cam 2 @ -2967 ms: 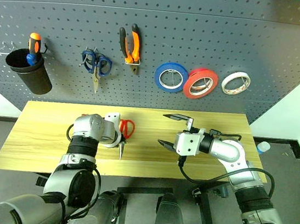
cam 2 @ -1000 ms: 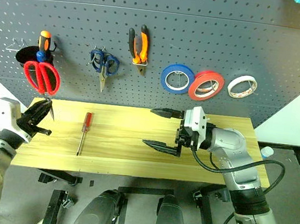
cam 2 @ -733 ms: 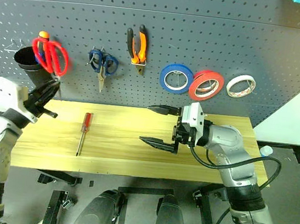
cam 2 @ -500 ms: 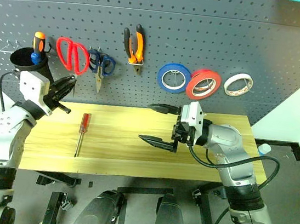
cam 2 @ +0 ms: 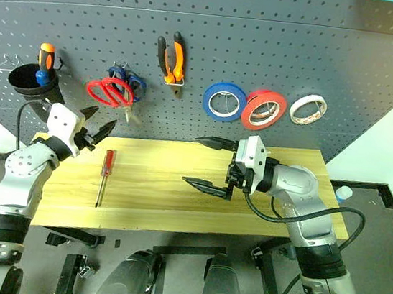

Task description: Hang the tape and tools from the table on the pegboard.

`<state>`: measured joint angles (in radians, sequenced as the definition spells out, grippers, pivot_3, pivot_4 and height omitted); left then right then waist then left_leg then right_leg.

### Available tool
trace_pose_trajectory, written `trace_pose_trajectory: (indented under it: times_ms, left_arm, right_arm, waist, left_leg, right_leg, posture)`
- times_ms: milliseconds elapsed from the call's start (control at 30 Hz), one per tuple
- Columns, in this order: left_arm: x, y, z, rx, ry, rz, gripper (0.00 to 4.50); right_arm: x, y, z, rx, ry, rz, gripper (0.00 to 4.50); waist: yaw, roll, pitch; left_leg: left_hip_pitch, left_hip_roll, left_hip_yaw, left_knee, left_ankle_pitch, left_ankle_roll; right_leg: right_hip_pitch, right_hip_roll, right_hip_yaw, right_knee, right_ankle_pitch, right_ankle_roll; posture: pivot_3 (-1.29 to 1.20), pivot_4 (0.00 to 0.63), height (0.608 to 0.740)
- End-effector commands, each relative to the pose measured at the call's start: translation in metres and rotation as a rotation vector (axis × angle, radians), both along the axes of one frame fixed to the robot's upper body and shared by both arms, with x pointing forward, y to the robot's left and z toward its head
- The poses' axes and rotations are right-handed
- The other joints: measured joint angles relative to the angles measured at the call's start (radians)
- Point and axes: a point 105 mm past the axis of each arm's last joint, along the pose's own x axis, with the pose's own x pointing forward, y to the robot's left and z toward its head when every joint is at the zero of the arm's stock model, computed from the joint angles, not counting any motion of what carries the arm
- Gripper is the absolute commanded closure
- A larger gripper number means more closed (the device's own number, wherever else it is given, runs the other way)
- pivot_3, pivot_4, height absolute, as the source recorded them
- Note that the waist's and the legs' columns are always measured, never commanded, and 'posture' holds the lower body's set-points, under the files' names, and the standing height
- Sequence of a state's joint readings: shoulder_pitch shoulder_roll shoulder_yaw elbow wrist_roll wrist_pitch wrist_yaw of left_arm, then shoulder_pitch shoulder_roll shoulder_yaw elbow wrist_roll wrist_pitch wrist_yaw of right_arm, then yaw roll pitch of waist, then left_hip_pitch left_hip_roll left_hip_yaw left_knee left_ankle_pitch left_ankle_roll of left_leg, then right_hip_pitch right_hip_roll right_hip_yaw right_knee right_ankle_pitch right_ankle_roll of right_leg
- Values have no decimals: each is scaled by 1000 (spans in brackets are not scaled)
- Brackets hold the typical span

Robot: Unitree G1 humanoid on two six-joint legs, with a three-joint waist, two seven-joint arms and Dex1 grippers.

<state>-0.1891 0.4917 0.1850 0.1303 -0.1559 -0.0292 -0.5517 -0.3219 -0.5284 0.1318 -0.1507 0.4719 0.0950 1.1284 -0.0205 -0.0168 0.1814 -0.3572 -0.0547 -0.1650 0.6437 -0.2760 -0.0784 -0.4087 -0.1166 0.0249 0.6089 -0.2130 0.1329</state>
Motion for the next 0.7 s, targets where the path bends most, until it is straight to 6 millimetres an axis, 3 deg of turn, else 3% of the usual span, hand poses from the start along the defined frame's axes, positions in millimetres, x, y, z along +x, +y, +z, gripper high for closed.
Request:
trace_pose_trajectory:
  times_ms: [33,200,300,400,700]
  left_arm:
    - [-16,15,-14,-34,115,57,1445]
    - [-32,41,-62,-113,425,274,1445]
    - [-32,50,-81,-261,566,393,900]
    - [-24,52,-98,-284,693,475,21]
    - [16,48,-118,-306,831,545,21]
  right_arm:
    - [-2,-3,5,-4,-49,-2,0]
    - [-2,-4,4,-11,-49,-7,0]
    - [-3,-4,2,-14,-41,-4,0]
    - [-3,-4,1,-15,-37,-7,0]
    - [-6,-10,-4,-27,-27,-41,0]
  waist:
    - [-1,0,0]
    - [7,0,0]
    - [10,0,0]
    - [9,0,0]
    - [4,-1,0]
  left_leg:
    - [0,0,0,0,0,0]
    - [1,0,-1,0,0,0]
    - [1,0,-2,2,0,0]
    - [1,0,-2,2,0,0]
    - [0,0,-2,1,0,0]
  right_leg:
    - [0,0,0,0,0,0]
    - [0,0,0,3,-2,3]
    - [1,1,-1,3,-3,3]
    - [1,1,-1,4,-3,4]
    - [0,0,-1,3,-3,4]
  posture:
    - [-33,92,740]
    - [-16,104,740]
    - [-6,114,740]
    - [-5,118,740]
    - [-39,120,740]
